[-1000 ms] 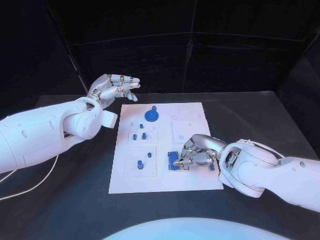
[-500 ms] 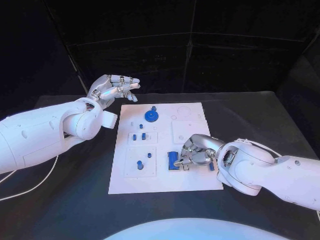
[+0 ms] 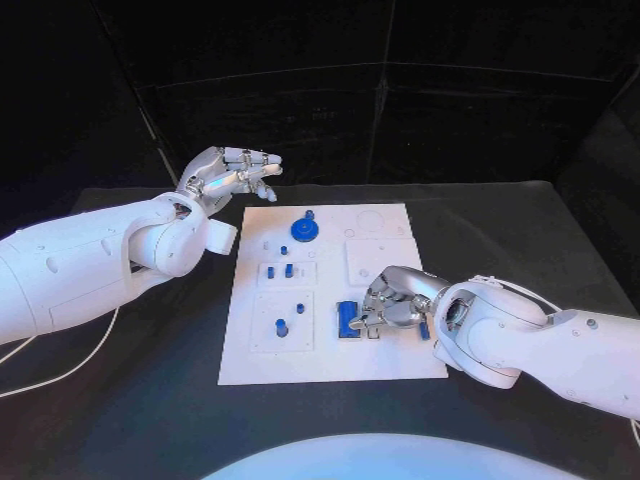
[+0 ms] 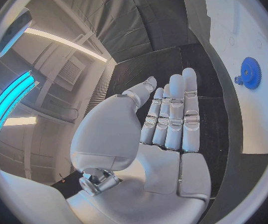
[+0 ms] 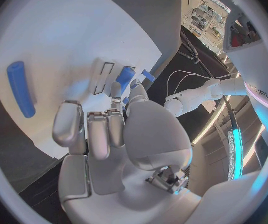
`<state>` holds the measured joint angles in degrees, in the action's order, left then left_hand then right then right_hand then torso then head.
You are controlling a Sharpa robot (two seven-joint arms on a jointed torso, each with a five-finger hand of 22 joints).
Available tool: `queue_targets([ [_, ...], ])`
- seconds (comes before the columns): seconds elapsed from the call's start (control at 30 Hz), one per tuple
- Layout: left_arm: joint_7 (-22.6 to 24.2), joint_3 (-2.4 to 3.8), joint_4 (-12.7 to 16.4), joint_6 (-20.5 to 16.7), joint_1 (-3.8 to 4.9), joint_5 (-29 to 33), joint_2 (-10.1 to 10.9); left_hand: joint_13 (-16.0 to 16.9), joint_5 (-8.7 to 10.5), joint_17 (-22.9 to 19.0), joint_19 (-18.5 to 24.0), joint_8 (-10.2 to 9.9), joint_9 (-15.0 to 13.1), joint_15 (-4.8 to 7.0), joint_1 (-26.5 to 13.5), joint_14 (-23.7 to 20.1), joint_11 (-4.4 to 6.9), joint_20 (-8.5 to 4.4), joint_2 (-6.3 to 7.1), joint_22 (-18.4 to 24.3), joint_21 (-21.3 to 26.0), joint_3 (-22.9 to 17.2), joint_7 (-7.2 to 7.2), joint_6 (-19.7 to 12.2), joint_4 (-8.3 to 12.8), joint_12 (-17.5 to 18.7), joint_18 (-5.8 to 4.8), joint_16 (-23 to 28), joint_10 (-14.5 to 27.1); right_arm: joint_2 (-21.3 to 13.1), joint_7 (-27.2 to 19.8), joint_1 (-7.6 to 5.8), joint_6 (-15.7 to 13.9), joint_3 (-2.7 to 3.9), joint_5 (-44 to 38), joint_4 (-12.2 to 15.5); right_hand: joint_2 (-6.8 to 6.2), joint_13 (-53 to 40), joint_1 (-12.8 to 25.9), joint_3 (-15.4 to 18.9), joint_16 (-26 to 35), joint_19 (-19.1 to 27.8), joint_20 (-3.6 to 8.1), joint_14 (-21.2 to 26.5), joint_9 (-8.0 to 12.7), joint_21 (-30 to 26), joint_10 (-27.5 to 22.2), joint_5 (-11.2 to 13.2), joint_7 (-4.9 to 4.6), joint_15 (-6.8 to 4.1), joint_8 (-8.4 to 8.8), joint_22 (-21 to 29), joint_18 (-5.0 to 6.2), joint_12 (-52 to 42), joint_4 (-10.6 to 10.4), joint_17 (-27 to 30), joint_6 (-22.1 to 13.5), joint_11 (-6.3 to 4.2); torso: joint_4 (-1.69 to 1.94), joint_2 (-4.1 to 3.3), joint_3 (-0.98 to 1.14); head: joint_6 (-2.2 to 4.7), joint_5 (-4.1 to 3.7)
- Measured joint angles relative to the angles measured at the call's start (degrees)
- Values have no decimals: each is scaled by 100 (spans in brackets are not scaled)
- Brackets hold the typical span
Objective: Assemble the parts on the task board
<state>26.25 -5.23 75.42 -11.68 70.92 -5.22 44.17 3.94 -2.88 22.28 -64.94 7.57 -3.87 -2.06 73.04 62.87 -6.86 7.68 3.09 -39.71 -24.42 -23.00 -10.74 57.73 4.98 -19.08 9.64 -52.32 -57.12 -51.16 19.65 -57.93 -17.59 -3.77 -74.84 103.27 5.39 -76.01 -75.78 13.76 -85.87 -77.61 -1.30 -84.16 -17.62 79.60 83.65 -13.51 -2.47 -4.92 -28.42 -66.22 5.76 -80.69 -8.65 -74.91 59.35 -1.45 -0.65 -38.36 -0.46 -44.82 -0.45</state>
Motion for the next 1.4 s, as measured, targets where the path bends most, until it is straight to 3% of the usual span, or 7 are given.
queue_targets([
  [0.17,-3,0,0,1,0,0,3,0,0,0,0,0,0,0,0,0,0,0,0,0,0,0,0,0,0,0,0,0,0,-20,2,0,33,0,14,11,-31,0,-32,17,0,0,0,0,2,0,0,0,-1,1,0,6,0,0,17,0,-29,0,0,5,0,-1,-5],
  [0.3,-5,0,0,1,0,0,7,0,0,0,0,0,0,0,0,0,0,0,0,0,0,0,0,0,0,0,0,0,0,-176,-45,0,-47,0,68,82,-9,-166,-54,48,45,24,-23,-1,68,-16,-2,-141,-97,2,164,107,0,74,47,0,-260,2,-1,10,1,8,-23],
  [0.57,-10,-2,1,1,0,0,32,0,0,1,0,0,0,0,0,0,0,0,0,0,0,0,0,0,0,0,0,0,0,-869,-162,-8,-343,0,209,329,-10,-166,-53,199,231,227,-166,12,235,-230,-248,-234,-308,135,552,489,1,136,6,0,-513,245,-29,30,-1,28,-136],
  [0.8,-12,-3,16,0,0,0,60,0,0,1,0,0,0,0,0,0,0,0,0,0,0,0,0,0,0,0,0,0,0,-1293,-136,-14,-476,0,181,444,-63,-166,35,253,301,298,-198,12,270,-289,-311,-262,-308,176,647,626,0,398,-48,0,-513,247,-91,66,-13,4,-253],
  [1.03,-13,-3,43,0,0,0,67,0,0,1,0,0,0,0,0,0,0,0,0,-1,0,0,0,0,0,0,0,0,0,-1385,-3,-11,-494,-3,-77,399,-63,-167,49,284,301,298,-198,11,269,-289,-312,-329,-277,176,646,600,1,555,-47,0,-439,246,-146,87,-16,-18,-290],
  [1.4,-13,-4,59,0,0,0,98,0,0,1,0,0,0,0,0,0,0,0,0,-1,0,0,0,0,0,0,0,0,0,-1317,286,-2,-295,-6,-528,262,-81,-167,66,368,301,298,-198,11,269,-289,-332,-231,-236,176,647,559,1,602,-100,0,-273,227,-155,90,-18,-26,-323],
])
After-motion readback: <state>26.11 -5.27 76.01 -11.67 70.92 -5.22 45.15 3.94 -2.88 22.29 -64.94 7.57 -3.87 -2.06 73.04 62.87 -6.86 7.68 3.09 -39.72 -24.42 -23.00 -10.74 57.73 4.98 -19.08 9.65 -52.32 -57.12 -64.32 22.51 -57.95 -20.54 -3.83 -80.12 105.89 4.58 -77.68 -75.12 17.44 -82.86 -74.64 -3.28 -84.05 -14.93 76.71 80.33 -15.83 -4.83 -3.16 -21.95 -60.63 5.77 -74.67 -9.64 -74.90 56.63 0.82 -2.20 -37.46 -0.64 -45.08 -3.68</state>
